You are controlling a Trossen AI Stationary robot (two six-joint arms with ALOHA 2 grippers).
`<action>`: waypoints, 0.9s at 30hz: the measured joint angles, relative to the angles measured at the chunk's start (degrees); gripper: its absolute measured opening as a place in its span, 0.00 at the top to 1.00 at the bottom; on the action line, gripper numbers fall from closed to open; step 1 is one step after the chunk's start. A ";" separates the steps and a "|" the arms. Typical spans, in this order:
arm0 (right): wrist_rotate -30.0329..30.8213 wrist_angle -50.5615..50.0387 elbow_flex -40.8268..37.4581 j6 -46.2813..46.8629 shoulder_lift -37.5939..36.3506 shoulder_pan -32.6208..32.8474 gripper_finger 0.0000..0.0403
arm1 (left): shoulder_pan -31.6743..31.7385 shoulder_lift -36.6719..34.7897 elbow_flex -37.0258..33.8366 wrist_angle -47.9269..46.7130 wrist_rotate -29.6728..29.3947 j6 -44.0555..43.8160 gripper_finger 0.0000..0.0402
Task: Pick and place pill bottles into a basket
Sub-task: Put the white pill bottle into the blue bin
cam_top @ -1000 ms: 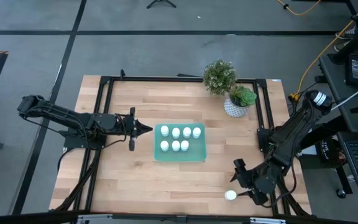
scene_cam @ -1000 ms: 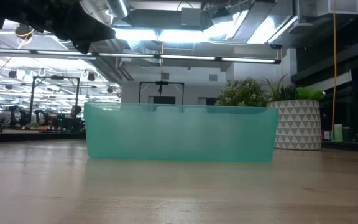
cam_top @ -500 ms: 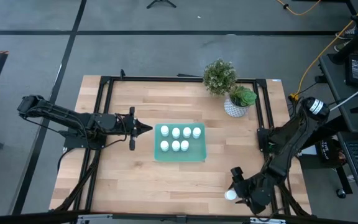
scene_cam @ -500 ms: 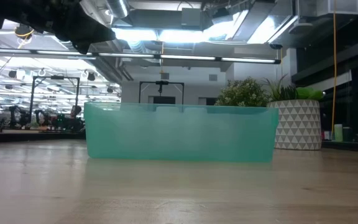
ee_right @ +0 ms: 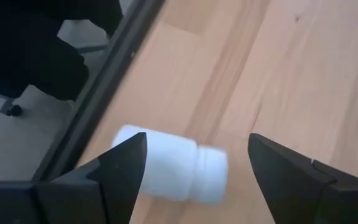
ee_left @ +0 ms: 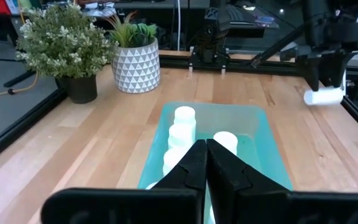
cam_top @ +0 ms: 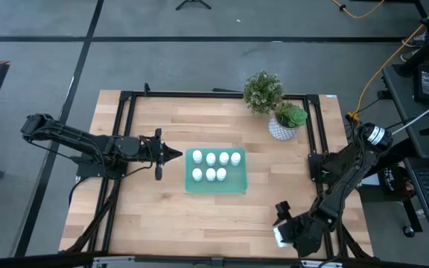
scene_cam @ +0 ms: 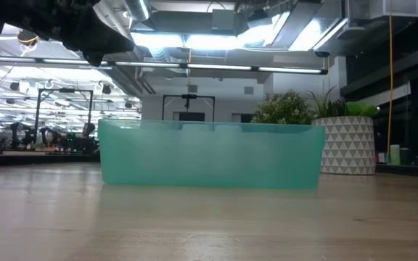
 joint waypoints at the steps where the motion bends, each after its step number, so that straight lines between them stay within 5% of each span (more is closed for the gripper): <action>1: 0.00 0.16 0.03 0.01 -0.03 0.02 0.30 | -0.02 0.00 0.00 -0.04 0.00 0.00 0.99; 18: -0.04 -0.33 0.27 -1.62 -0.62 -0.03 0.30 | 0.00 0.00 0.00 -0.48 0.00 0.00 0.98; 27: -0.02 -14.78 10.60 2.53 -0.67 -0.03 0.30 | -0.01 0.00 0.00 -0.50 0.00 0.03 0.98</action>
